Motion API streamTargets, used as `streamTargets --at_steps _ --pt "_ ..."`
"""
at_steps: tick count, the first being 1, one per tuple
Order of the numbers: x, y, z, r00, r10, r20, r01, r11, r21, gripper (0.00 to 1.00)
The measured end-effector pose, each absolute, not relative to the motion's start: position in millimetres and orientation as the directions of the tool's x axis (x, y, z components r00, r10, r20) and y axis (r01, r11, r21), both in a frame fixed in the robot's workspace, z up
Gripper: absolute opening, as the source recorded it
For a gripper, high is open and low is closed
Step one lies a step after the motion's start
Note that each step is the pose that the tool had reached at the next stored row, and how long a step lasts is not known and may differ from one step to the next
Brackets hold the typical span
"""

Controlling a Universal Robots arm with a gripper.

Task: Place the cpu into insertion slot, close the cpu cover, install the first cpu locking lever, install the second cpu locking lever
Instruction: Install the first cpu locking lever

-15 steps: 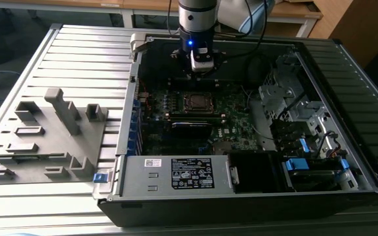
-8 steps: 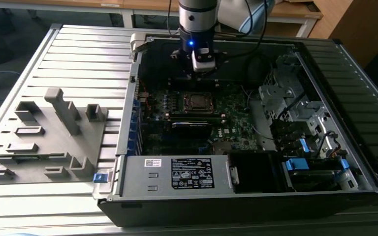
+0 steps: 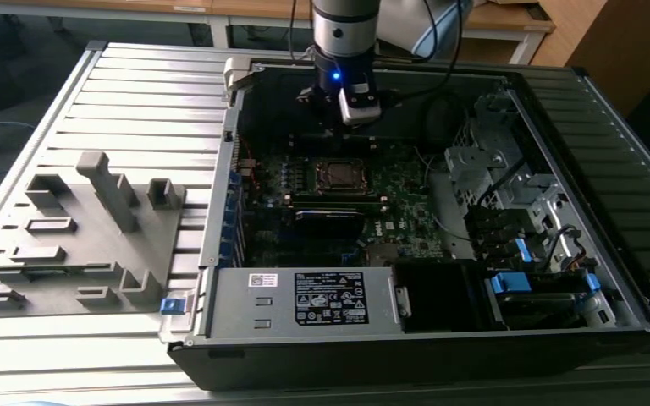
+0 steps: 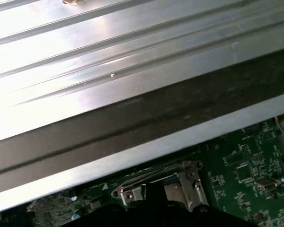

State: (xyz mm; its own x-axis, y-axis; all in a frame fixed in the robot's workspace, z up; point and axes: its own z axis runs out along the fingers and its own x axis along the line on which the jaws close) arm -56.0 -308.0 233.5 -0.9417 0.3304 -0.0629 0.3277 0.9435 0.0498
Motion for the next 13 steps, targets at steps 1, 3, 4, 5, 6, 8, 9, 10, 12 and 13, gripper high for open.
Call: streamTargets --at_steps 1,3,4,5,6,8,9,10,12,13 --pt "-54.2 -308.0 233.3 -0.943 0.327 -0.062 0.325 0.944 0.049 0.11" --pt "-52.2 -308.0 233.1 -0.947 0.315 -0.061 0.313 0.949 0.049 0.11" --pt "-51.5 -308.0 232.9 -0.95 0.307 -0.061 0.304 0.951 0.049 0.11" --pt "-50.9 -308.0 232.6 -0.952 0.299 -0.061 0.296 0.954 0.049 0.11" --pt "-50.2 -308.0 232.2 -0.955 0.289 -0.061 0.287 0.957 0.049 0.11" --pt "-49.2 -308.0 231.4 -0.961 0.271 -0.06 0.269 0.962 0.049 0.11" --pt "-48.7 -308.0 231.0 -0.963 0.262 -0.06 0.26 0.964 0.049 0.11" --pt "-48.3 -308.0 230.6 -0.966 0.253 -0.06 0.251 0.967 0.049 0.11" --pt "-47.8 -308.0 229.9 -0.971 0.234 -0.059 0.231 0.972 0.049 0.11" --pt "-47.7 -308.0 229.6 -0.973 0.223 -0.059 0.221 0.974 0.048 0.11"
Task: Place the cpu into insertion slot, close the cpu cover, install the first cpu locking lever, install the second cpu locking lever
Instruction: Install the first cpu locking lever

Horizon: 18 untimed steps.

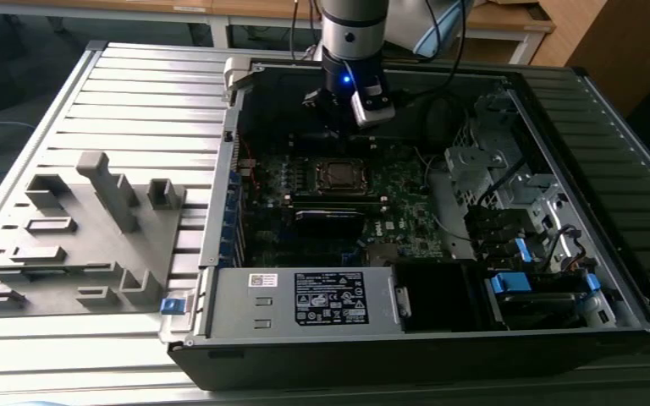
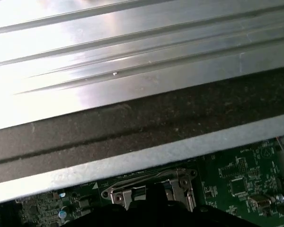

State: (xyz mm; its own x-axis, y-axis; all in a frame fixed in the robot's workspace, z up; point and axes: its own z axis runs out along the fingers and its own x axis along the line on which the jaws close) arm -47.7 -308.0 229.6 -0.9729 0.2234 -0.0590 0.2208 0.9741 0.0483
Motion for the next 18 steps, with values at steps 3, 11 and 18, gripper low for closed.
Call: streamTargets --at_steps 3,11,18 --pt "-47 -308 229 -0.98 0.192 -0.058 0.19 0.981 0.047 0.11" --pt "-47 -312 229 -0.982 0.177 -0.059 0.175 0.984 0.042 0.11" --pt "-47 -326 229 -0.982 0.177 -0.059 0.175 0.984 0.042 0.11"
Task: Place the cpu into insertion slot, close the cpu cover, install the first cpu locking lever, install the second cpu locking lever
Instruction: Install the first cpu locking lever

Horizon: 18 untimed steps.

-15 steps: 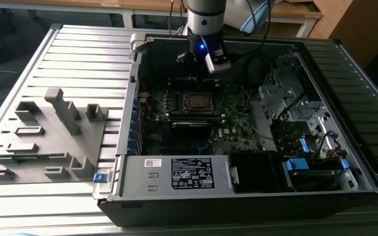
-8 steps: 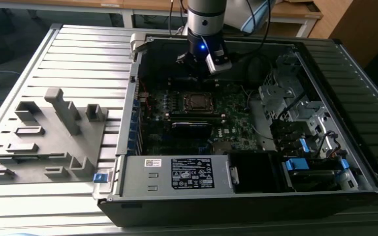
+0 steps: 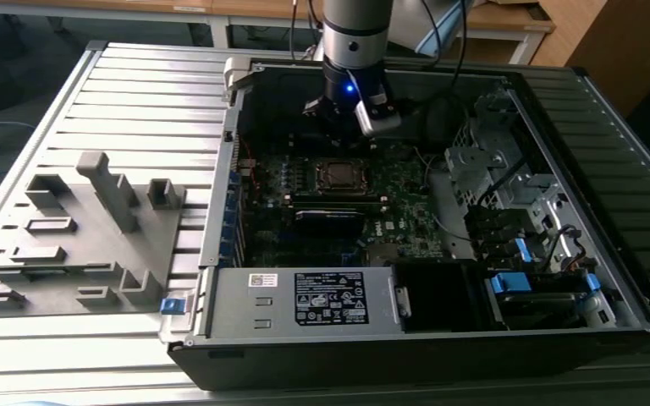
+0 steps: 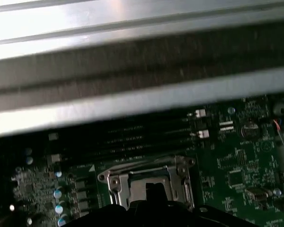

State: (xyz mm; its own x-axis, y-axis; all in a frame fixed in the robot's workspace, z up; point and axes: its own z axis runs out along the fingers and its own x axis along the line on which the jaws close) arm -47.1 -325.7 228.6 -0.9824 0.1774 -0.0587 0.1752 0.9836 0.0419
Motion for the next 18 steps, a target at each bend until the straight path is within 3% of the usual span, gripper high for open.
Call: streamTargets --at_steps 18 --pt "-47 -343 229 -0.991 0.117 -0.059 0.115 0.993 0.037 0.11"
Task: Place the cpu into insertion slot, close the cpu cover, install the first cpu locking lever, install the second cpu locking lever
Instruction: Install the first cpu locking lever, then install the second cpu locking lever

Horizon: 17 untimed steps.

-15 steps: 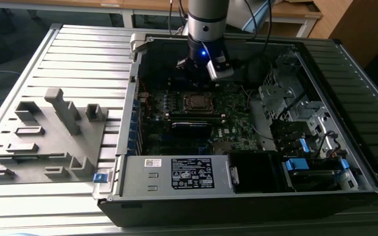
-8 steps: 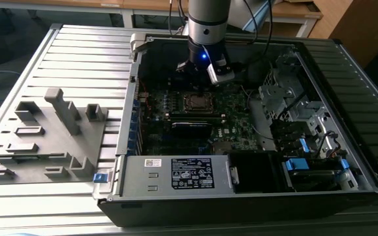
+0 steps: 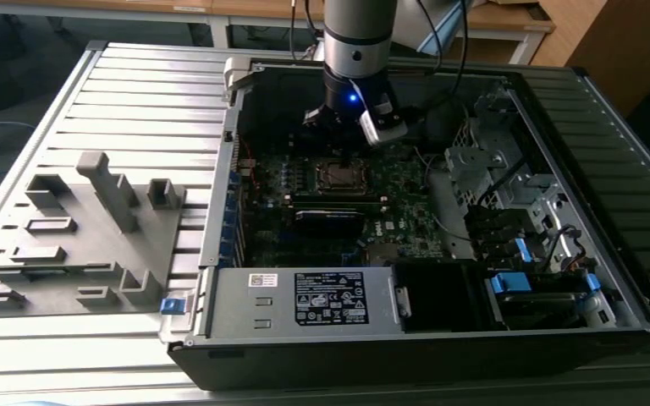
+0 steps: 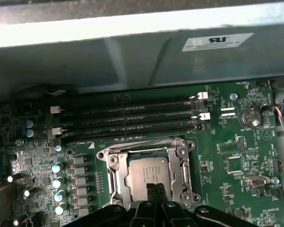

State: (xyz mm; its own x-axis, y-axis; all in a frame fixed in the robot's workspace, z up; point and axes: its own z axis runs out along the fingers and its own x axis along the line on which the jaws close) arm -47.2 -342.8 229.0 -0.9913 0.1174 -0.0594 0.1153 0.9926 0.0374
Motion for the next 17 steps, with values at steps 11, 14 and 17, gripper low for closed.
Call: streamTargets --at_steps 11,14,17 --pt "-47.1 -342.8 239.4 -0.991 0.116 -0.059 0.114 0.993 0.038 0.11" --pt "-47.1 -342.8 239.4 -0.991 0.116 -0.059 0.114 0.993 0.038 0.11" --pt "-47.1 -342.8 239.4 -0.991 0.116 -0.059 0.114 0.993 0.038 0.11"
